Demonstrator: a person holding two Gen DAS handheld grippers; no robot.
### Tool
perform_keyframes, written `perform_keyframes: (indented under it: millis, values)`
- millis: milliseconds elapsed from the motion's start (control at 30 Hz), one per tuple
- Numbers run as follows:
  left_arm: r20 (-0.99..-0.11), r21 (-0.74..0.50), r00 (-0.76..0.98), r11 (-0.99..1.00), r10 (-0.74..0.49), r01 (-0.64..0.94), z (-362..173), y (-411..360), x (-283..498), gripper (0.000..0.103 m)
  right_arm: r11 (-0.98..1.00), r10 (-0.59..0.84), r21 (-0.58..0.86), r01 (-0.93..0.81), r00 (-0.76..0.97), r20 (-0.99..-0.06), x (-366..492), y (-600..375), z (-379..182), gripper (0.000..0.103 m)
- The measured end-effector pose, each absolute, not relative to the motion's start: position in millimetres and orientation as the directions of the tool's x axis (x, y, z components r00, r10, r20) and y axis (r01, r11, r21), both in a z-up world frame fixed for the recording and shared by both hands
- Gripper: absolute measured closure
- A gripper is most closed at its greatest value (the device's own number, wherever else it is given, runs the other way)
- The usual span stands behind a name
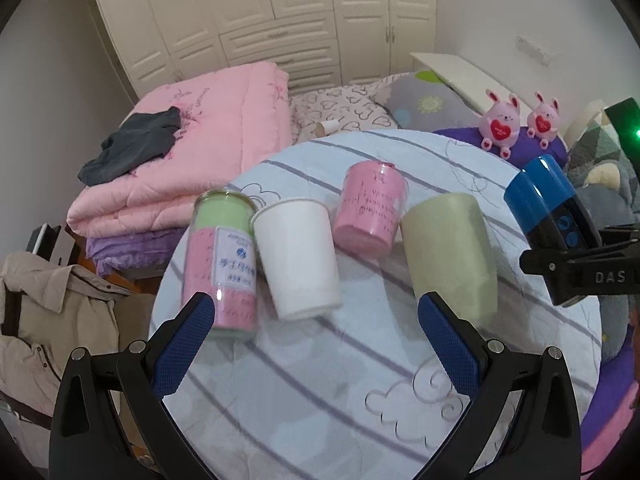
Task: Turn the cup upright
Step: 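Lift the can with the right tool and carry it toward the left tool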
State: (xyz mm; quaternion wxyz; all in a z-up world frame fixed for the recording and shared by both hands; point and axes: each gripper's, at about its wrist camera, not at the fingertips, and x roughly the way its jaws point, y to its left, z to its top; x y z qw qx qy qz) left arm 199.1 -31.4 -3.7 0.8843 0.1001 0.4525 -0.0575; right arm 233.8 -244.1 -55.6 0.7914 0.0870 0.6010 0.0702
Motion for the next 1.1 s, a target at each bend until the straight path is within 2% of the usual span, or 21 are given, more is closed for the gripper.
perform_keyframes:
  millis: [567, 1000, 1033, 1100]
  values:
    - [-0.836, 0.109, 0.547, 0.962, -0.047, 0.249, -15.1, 10.7, 107.6, 0.000, 0.958, 0.269, 0.285, 0.030, 0.243, -0.932, 124.6, -183.8, -63.0, 0.036]
    - [-0.864, 0.101, 0.502, 0.970, -0.025, 0.222, -49.6, 60.5, 86.2, 0.000, 0.966, 0.254, 0.260, 0.005, 0.197, -0.947, 105.0, -123.5, -90.0, 0.035]
    - [-0.869, 0.102, 0.494, 0.970, -0.020, 0.219, -52.2, 62.8, 84.8, 0.000, 0.967, 0.250, 0.255, 0.004, 0.193, -0.949, 105.6, -119.9, -91.0, 0.035]
    - [-0.870, 0.093, 0.492, 0.971, -0.028, 0.220, -53.4, 66.0, 82.1, 0.000, 0.967, 0.248, 0.253, 0.001, 0.194, -0.949, 101.7, -117.0, -90.8, 0.027]
